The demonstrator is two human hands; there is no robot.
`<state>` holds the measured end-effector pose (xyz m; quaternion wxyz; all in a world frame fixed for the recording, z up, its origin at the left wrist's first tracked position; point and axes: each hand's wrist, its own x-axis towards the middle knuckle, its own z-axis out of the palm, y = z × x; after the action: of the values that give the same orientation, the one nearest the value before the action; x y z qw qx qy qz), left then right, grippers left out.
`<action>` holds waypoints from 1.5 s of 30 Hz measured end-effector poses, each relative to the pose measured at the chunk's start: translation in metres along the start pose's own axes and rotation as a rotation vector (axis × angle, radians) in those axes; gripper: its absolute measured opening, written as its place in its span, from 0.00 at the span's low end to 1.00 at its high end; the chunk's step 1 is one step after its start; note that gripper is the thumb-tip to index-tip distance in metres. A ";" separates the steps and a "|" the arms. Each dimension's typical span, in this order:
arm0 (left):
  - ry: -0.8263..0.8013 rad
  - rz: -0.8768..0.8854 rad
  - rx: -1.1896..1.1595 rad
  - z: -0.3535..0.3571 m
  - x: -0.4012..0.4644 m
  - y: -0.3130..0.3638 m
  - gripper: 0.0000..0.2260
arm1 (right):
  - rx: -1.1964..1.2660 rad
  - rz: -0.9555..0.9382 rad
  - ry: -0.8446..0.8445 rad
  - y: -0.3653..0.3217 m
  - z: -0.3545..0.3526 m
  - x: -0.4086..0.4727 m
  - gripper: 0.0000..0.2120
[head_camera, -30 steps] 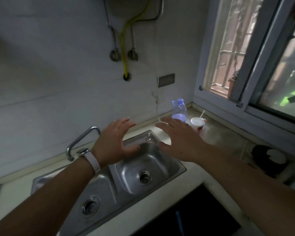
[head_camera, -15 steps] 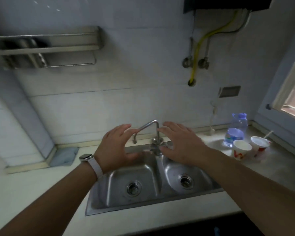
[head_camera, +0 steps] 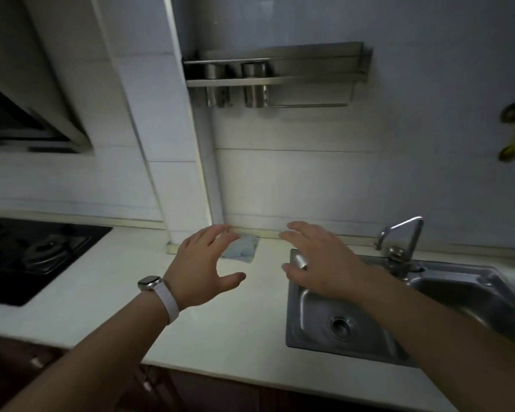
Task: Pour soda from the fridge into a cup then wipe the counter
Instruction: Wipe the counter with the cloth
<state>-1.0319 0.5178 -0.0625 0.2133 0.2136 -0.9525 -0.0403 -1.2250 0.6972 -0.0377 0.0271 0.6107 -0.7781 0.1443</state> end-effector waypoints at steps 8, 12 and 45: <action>-0.010 -0.101 0.014 -0.024 -0.046 -0.107 0.37 | 0.027 -0.029 -0.073 -0.082 0.046 0.052 0.30; -0.008 -0.126 -0.014 -0.021 -0.049 -0.132 0.37 | 0.018 -0.027 -0.088 -0.093 0.052 0.071 0.30; -0.250 -0.199 -0.087 0.144 0.103 -0.252 0.38 | 0.127 0.111 -0.317 0.027 0.217 0.267 0.30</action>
<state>-1.0789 0.2439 -0.1955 0.0972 0.2909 -0.9430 -0.1289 -1.2894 0.3957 -0.1919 -0.1427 0.5826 -0.7944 0.0963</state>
